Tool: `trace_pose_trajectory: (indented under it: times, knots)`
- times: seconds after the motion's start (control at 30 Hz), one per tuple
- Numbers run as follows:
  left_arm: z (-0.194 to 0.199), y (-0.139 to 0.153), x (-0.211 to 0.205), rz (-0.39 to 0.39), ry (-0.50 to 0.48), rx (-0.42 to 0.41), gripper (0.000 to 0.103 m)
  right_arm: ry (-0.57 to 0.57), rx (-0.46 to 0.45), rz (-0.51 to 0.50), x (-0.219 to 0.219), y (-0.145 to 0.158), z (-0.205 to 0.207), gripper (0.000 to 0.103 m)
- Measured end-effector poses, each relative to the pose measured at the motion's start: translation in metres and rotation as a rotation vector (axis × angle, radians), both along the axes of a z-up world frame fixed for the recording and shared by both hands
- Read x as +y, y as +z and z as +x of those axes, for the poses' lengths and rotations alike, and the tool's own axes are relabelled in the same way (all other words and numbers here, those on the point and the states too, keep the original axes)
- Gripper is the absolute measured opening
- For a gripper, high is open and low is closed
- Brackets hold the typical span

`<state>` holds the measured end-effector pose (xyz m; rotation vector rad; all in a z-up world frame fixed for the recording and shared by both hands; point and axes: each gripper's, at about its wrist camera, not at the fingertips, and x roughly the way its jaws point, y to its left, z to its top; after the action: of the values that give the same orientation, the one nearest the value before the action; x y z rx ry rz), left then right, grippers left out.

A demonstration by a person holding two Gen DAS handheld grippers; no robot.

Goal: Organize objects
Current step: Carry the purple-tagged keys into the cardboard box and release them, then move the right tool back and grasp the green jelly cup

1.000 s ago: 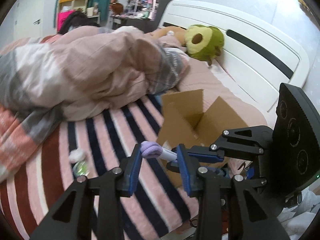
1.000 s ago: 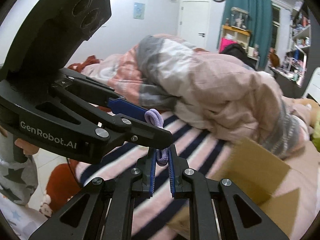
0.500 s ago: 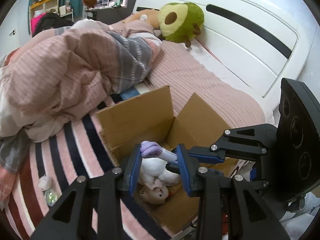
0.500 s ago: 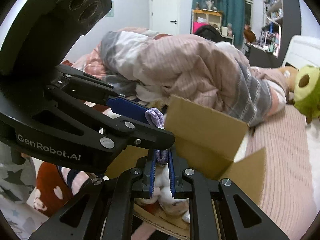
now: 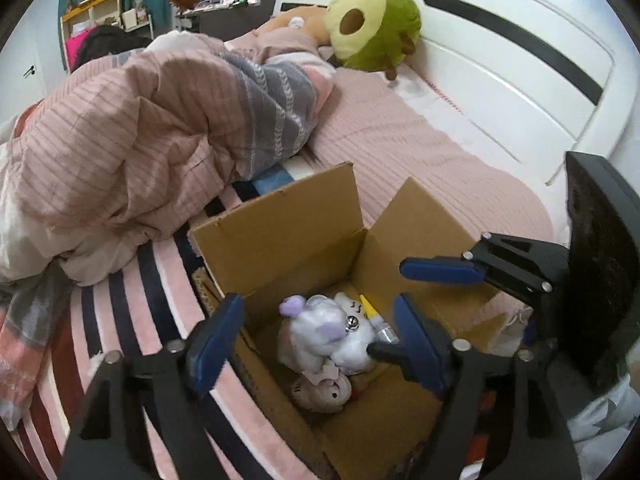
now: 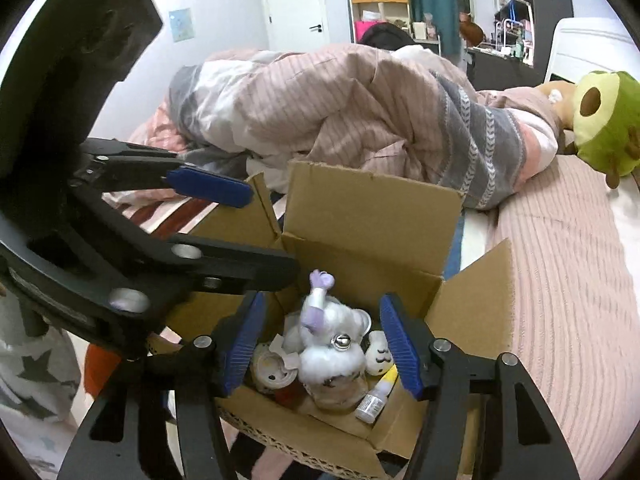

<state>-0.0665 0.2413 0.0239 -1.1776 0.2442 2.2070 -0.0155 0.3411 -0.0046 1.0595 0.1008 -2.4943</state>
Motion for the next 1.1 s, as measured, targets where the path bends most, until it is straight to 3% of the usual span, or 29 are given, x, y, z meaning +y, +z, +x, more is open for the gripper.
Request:
trace_pose_trajectory:
  times: [0.07,0.17,0.4,0.63,0.9,1.1]
  knots:
    - [0.007,0.006,-0.004,-0.01,-0.001,0.026,0.089,-0.01,0.018,0.027,-0.001,0.003,0.004,0.061]
    - [0.017,0.013,-0.012,-0.004,0.001,0.041,0.089,-0.017,0.032,0.034,-0.004,0.009,0.01,0.065]
    - [0.028,0.025,-0.041,0.012,0.055,0.064,0.089,-0.011,0.053,0.054,-0.014,0.018,0.02,0.066]
    - [0.043,0.028,-0.101,0.042,0.13,0.085,0.089,0.025,0.06,0.032,-0.043,0.029,0.023,0.066]
    - [0.054,0.018,-0.196,0.066,0.266,0.091,0.089,0.164,0.057,0.003,-0.129,0.032,0.017,0.066]
    - [0.059,-0.006,-0.261,0.073,0.378,0.064,0.089,0.272,-0.011,-0.008,-0.203,0.008,0.0,0.066]
